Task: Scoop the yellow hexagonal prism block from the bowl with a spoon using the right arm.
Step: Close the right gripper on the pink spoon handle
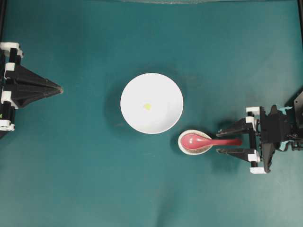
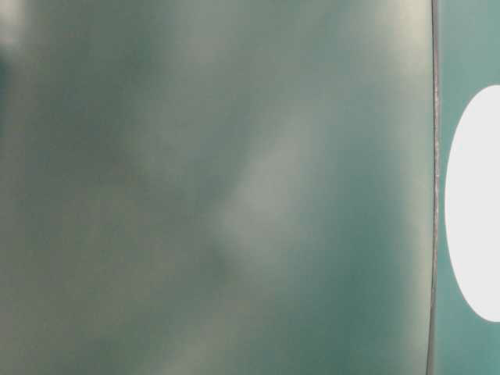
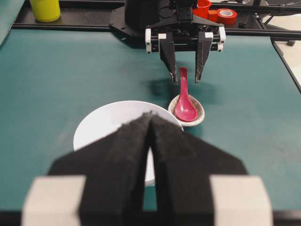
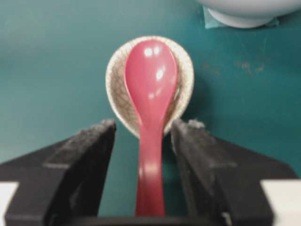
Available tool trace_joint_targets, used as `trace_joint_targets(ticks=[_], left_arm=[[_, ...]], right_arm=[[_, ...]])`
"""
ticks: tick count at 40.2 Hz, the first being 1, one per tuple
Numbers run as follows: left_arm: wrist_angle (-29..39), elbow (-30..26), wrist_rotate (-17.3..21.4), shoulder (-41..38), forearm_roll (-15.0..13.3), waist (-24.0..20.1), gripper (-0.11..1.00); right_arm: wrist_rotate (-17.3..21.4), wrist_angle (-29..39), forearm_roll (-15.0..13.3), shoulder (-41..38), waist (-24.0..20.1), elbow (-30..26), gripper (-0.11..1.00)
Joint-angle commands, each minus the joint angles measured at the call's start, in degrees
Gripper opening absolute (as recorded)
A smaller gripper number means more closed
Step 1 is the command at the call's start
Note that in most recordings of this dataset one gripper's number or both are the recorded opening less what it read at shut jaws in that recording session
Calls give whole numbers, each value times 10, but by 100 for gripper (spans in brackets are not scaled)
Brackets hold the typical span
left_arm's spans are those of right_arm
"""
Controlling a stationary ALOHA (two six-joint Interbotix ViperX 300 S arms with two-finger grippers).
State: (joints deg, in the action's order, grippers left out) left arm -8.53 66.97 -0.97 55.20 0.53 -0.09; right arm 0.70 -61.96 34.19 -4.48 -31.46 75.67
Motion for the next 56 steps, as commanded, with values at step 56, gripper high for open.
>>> trace_joint_targets(ticks=[56], left_arm=[[-3, -11, -1, -4, 1, 0, 0]], right_arm=[[0, -31, 2, -51, -3, -9, 48]])
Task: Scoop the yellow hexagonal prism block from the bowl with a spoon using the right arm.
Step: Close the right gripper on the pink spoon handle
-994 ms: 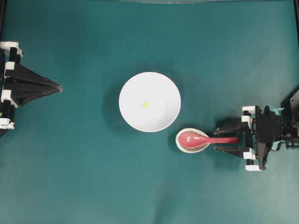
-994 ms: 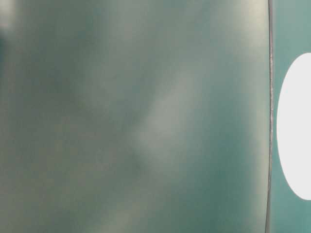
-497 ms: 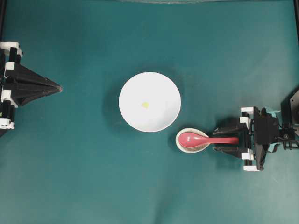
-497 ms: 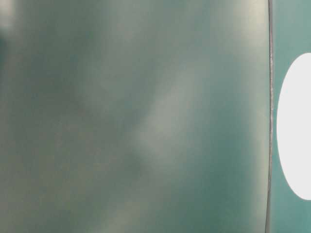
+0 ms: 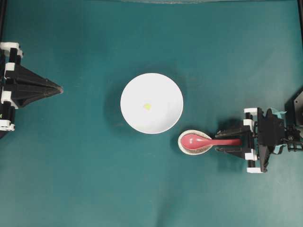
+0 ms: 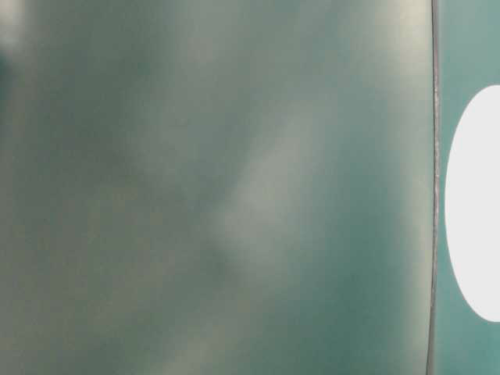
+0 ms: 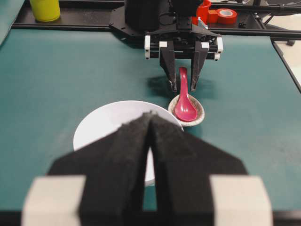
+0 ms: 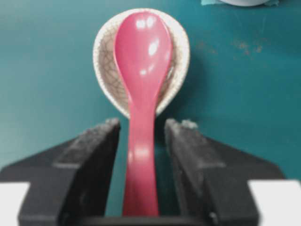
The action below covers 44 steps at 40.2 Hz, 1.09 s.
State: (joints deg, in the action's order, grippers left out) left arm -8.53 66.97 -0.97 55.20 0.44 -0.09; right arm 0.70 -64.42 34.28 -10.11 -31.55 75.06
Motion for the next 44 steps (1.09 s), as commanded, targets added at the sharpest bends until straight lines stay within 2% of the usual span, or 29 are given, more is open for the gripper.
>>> trace_joint_targets(ticks=[1, 32, 44], left_arm=[[-3, -10, -1, -4, 2, 0, 0], [1, -10, -1, -4, 2, -1, 0], [2, -10, -1, -4, 2, 0, 0]], right_arm=[[0, -5, 0, 5, -2, -3, 47], [0, -6, 1, 5, -2, -6, 34], [0, -5, 1, 6, -2, -7, 24]])
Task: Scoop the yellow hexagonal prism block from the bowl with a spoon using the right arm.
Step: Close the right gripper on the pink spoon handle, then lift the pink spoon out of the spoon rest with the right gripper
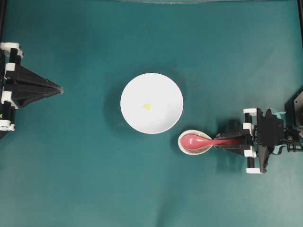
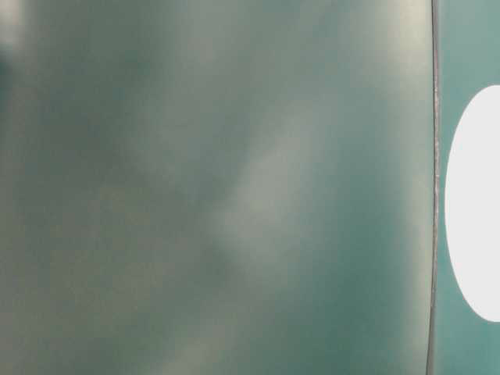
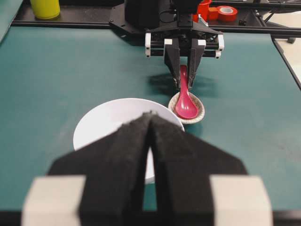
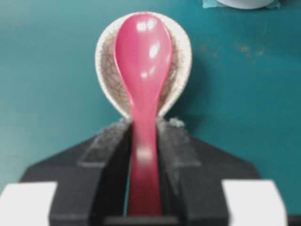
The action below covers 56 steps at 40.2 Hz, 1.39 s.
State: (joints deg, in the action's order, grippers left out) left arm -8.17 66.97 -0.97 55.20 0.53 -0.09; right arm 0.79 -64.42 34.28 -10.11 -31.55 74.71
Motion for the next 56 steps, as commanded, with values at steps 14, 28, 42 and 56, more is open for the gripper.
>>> trace_joint_targets(ticks=[14, 28, 42, 56], left_arm=[[3, -10, -1, -4, 1, 0, 0], [3, -8, 0, -7, 1, 0, 0], [3, -4, 0, -8, 1, 0, 0], [3, -4, 0, -8, 1, 0, 0]], right_arm=[[-6, 11, 0, 72, 0, 3, 24], [-39, 113, 0, 172, 33, -7, 24], [-108, 239, -1, 250, 94, -51, 24], [-183, 471, -4, 312, 208, -148, 24]])
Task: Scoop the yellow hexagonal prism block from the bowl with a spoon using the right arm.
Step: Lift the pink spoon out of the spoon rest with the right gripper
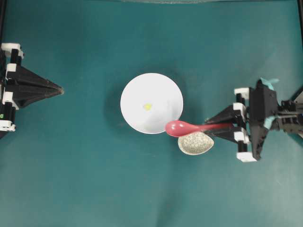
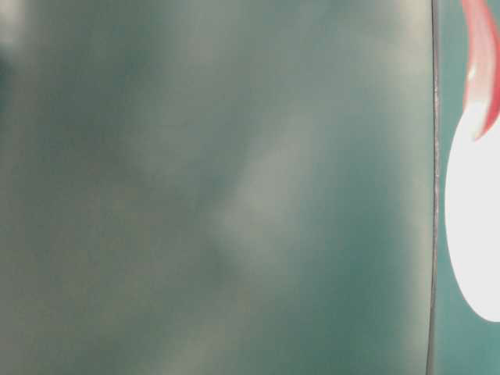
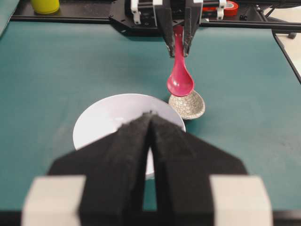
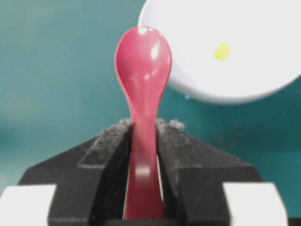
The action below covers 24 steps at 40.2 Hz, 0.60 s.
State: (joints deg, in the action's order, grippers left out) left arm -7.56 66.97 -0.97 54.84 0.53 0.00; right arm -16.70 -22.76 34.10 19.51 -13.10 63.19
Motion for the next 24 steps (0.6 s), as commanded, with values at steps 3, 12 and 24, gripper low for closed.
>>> trace_joint_targets(ticks=[3, 12, 24], left_arm=[[-4, -4, 0, -4, 1, -1, 0], [-4, -4, 1, -5, 1, -1, 0], [-4, -2, 1, -5, 1, -1, 0]], right_arm=[[-18, 111, -2, 21, 51, -58, 24], [-24, 264, -9, 20, 128, -128, 24], [-20, 417, -22, 5, 201, -199, 24]])
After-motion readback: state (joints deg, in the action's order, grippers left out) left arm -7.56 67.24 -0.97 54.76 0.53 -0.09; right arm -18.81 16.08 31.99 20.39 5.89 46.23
